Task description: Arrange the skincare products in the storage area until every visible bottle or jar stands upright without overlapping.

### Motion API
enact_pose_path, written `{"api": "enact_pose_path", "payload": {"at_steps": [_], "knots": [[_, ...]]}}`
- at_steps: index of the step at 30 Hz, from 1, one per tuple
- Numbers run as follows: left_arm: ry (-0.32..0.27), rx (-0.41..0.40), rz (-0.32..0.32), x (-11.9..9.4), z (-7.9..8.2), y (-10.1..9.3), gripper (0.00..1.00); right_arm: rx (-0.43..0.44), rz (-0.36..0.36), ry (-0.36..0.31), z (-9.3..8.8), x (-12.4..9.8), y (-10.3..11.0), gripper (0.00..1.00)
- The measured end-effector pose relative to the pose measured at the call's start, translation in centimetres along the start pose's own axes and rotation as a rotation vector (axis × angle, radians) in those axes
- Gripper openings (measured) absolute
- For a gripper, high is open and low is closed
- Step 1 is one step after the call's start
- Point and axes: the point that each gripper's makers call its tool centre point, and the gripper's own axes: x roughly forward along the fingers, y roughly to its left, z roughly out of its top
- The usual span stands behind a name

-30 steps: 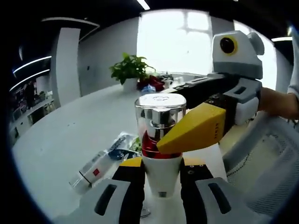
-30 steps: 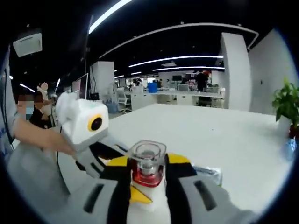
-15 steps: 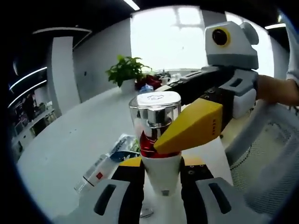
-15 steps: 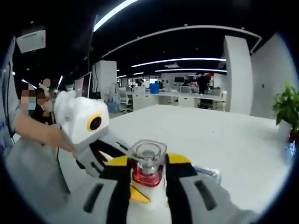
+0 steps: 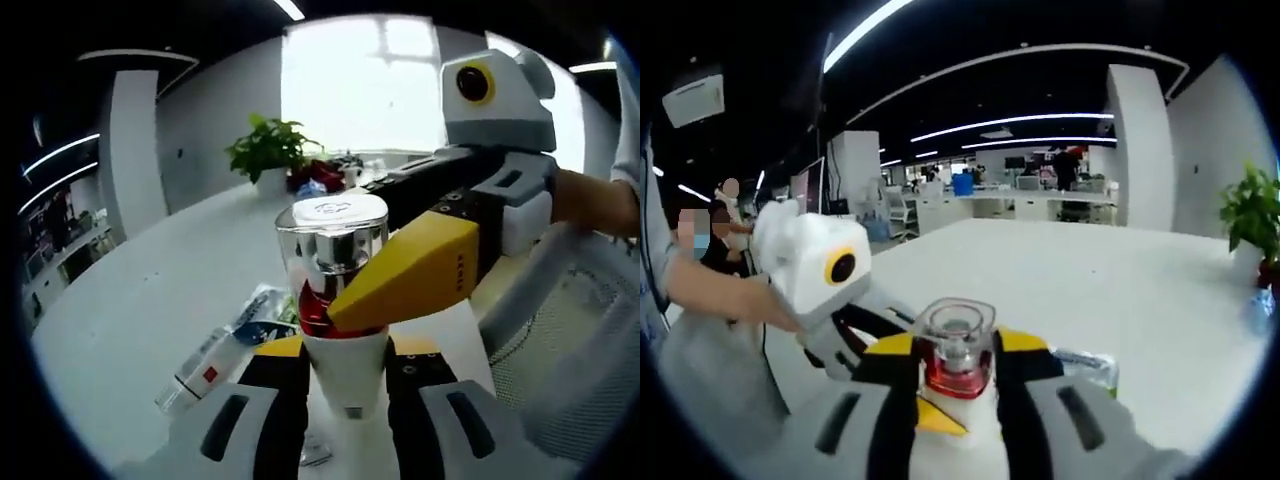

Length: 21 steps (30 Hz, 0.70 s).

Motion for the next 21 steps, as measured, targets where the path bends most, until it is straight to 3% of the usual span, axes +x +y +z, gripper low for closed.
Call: {"api": "enact_pose_path", "payload": {"at_steps": [3, 21], "knots": [[0.005, 0.036, 0.005, -0.02, -0.09, -0.04, 0.26, -0.019, -0.008, 0.0, -0.19, -0.07, 0.3, 0.3], [-0.007, 0.047, 0.027, -0.24, 0.43, 0.04, 0.32, -0.008, -0.032, -0.009, 0.51, -0.39, -0.27, 0.41]]}}
